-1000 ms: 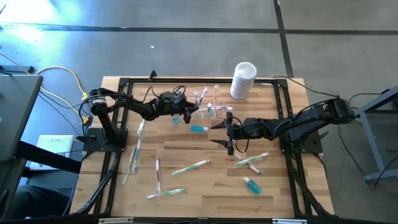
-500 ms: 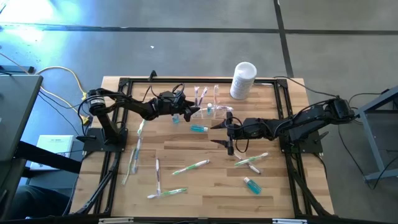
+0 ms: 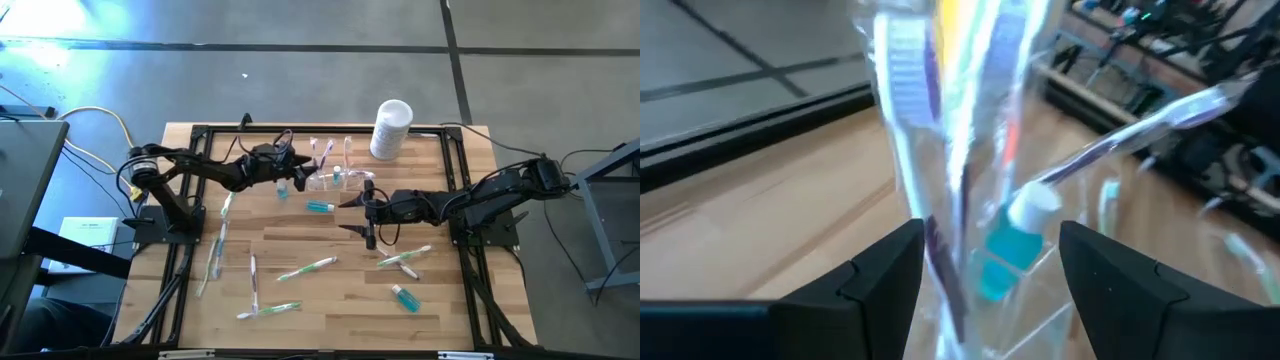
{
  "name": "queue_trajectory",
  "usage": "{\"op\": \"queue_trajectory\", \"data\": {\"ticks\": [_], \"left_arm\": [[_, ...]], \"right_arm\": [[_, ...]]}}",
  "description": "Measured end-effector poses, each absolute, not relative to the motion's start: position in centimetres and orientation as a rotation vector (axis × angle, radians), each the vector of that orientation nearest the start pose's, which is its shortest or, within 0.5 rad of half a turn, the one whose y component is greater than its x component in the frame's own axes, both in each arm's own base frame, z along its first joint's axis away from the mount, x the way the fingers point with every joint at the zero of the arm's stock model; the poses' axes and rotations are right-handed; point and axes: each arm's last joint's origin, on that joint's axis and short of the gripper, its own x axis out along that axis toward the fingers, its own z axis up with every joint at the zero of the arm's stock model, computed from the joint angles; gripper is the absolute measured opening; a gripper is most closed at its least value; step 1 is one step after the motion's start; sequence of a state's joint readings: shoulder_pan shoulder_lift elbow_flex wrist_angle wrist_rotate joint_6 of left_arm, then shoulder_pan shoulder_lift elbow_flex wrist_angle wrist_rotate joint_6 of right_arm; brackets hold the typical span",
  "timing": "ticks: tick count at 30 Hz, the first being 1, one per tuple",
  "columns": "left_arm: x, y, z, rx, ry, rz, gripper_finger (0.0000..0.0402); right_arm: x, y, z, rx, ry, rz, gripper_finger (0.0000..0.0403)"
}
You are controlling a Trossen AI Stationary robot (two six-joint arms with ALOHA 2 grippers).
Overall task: Pick & Place toothbrushing station
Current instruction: Put the top left blue mouthwash into the transparent organizer
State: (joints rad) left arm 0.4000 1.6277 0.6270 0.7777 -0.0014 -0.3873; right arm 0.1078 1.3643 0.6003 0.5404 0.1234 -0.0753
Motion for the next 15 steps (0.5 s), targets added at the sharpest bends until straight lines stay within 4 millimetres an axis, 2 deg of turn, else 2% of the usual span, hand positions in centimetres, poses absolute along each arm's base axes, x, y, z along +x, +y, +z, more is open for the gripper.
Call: {"op": "queue_trajectory", "data": {"ticks": [7, 15], "left_arm": [[28.5, 12.2, 17.4, -0.393, 0.153, 0.473, 0.0227], [26.6, 11.4, 21.6, -0.271, 0.118, 0.473, 0.0227]], "right_arm": [[27.7, 2.6, 21.3, -0.098, 0.231, -0.007, 0.0247], [27.7, 2.6, 21.3, -0.099, 0.235, -0.007, 0.0247]]}}
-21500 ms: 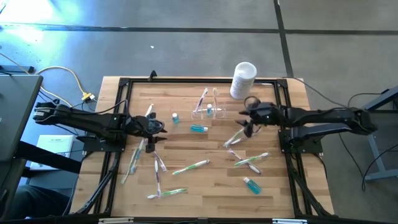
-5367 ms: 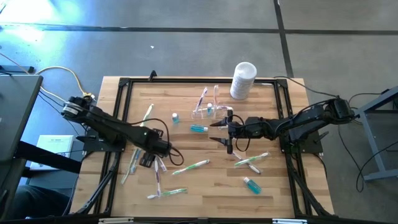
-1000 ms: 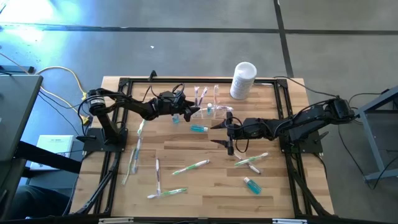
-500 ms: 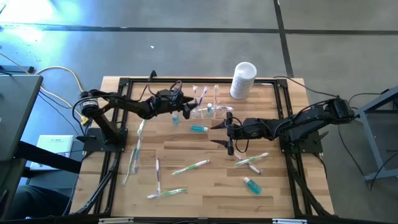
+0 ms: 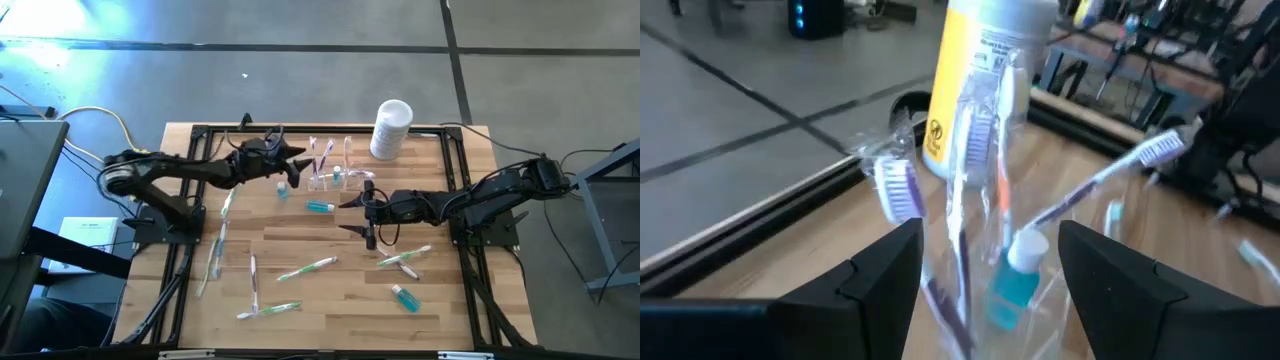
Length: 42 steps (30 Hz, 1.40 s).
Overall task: Pick & Place toothbrushing station
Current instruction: Put the top left blue mouthwash into the transparent organizer
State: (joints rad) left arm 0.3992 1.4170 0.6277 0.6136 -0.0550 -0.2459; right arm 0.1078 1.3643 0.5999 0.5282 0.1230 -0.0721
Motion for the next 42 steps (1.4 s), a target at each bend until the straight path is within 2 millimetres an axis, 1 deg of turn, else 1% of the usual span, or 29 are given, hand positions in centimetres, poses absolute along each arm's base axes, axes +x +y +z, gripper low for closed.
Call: {"op": "queue_trajectory", "data": {"ticks": [2, 5, 8, 11, 14, 18, 20, 23, 26, 30, 35, 37, 42], "left_arm": [[25.7, 11.0, 22.6, -0.231, 0.146, 0.466, 0.0227], [24.2, 10.1, 23.9, -0.150, 0.223, 0.380, 0.0227], [22.5, 9.2, 24.5, -0.130, 0.310, 0.302, 0.0227], [20.8, 8.4, 24.7, -0.111, 0.415, 0.285, 0.0227], [19.5, 7.9, 24.3, -0.108, 0.523, 0.267, 0.0227], [18.8, 7.4, 23.5, -0.107, 0.638, 0.219, 0.0227], [18.7, 7.4, 23.2, -0.068, 0.672, 0.205, 0.0227], [19.0, 7.2, 22.9, 0.009, 0.704, 0.192, 0.0227], [19.4, 6.9, 23.0, 0.086, 0.692, 0.197, 0.0227], [19.7, 6.4, 23.1, 0.127, 0.678, 0.188, 0.0227], [20.3, 6.5, 23.1, 0.107, 0.648, 0.197, 0.0227], [20.8, 6.7, 22.5, 0.073, 0.667, 0.211, 0.0227], [21.7, 7.0, 20.8, 0.055, 0.752, 0.221, 0.0227]], "right_arm": [[27.7, 2.6, 21.3, -0.099, 0.236, -0.007, 0.0247], [27.7, 2.6, 21.3, -0.099, 0.237, -0.007, 0.0247], [27.7, 2.6, 21.3, -0.099, 0.236, -0.007, 0.0247], [27.7, 2.6, 21.3, -0.099, 0.234, -0.007, 0.0247], [27.7, 2.6, 21.4, -0.098, 0.228, -0.007, 0.0247], [27.7, 2.6, 21.4, -0.097, 0.220, -0.008, 0.0247], [27.7, 2.6, 21.5, -0.096, 0.214, -0.009, 0.0247], [27.7, 2.6, 21.5, -0.096, 0.213, -0.009, 0.0247], [27.7, 2.6, 21.5, -0.096, 0.213, -0.008, 0.0247], [27.7, 2.6, 21.5, -0.096, 0.215, -0.009, 0.0247], [27.7, 2.6, 21.3, -0.098, 0.230, -0.008, 0.0247], [27.7, 2.6, 21.4, -0.098, 0.230, -0.008, 0.0247], [27.7, 2.6, 21.3, -0.098, 0.233, -0.008, 0.0247]]}}
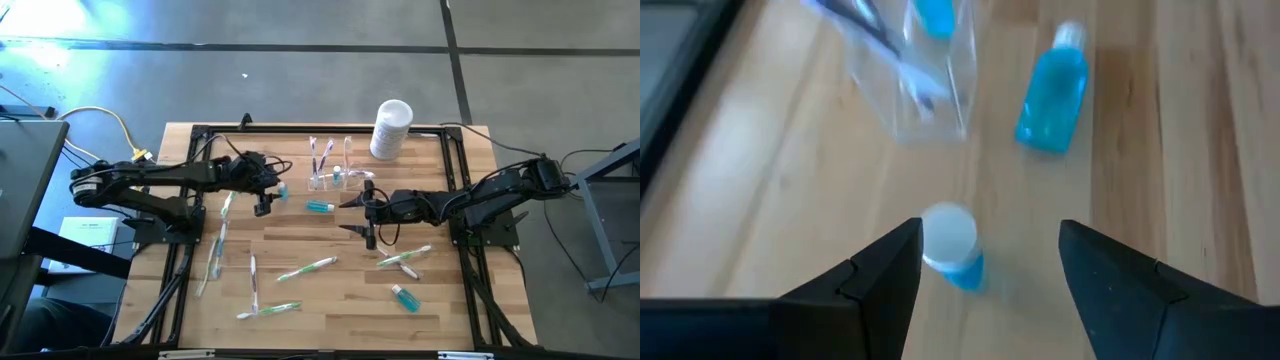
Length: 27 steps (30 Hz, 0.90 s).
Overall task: Pick & Place toothbrushing station
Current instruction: Put the top left blue mouthwash into the transparent organizer
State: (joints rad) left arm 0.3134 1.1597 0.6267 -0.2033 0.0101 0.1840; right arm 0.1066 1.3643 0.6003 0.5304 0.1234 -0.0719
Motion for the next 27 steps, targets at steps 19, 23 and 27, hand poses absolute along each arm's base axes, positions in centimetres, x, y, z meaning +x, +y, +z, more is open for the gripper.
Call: {"op": "queue_trajectory", "data": {"ticks": [19, 23, 27], "left_arm": [[22.5, 7.3, 19.9, 0.027, 0.762, 0.259, 0.0227], [22.5, 7.2, 19.8, 0.012, 0.764, 0.198, 0.0227], [22.1, 6.7, 19.3, 0.032, 0.829, 0.106, 0.0227]], "right_arm": [[27.7, 2.6, 21.3, -0.099, 0.236, -0.008, 0.0247], [27.7, 2.6, 21.3, -0.099, 0.236, -0.008, 0.0247], [27.7, 2.6, 21.3, -0.099, 0.236, -0.008, 0.0247]]}}
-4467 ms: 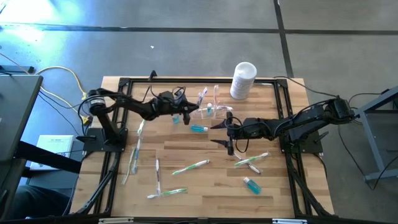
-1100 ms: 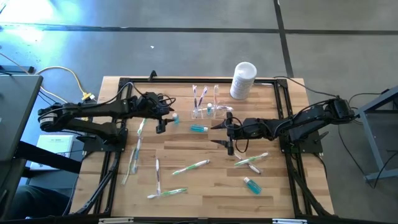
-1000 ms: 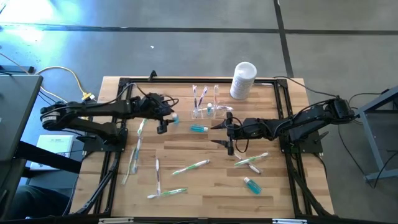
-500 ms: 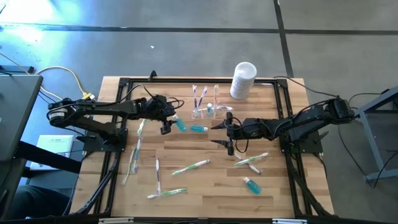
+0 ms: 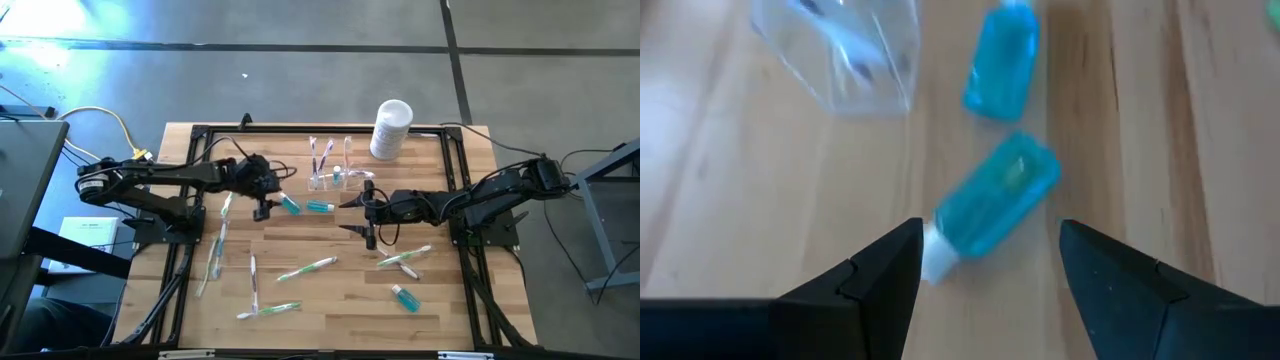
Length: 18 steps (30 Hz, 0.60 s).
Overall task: Pick & Place toothbrushing station
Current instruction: Put the top left blue mouthwash into the transparent organizer
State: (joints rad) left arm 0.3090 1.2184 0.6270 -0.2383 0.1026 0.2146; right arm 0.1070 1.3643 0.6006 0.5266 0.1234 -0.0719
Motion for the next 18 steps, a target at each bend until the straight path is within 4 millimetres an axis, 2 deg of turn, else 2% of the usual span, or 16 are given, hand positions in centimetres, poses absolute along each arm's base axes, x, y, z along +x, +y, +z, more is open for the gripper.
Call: {"op": "queue_trajectory", "data": {"ticks": [4, 18], "left_arm": [[21.8, 6.7, 18.1, 0.093, 0.951, 0.091, 0.0227], [24.0, 7.6, 14.7, 0.306, 1.025, 0.052, 0.0227]], "right_arm": [[27.7, 2.6, 21.3, -0.099, 0.237, -0.008, 0.0247], [27.7, 2.6, 21.3, -0.099, 0.235, -0.008, 0.0247]]}}
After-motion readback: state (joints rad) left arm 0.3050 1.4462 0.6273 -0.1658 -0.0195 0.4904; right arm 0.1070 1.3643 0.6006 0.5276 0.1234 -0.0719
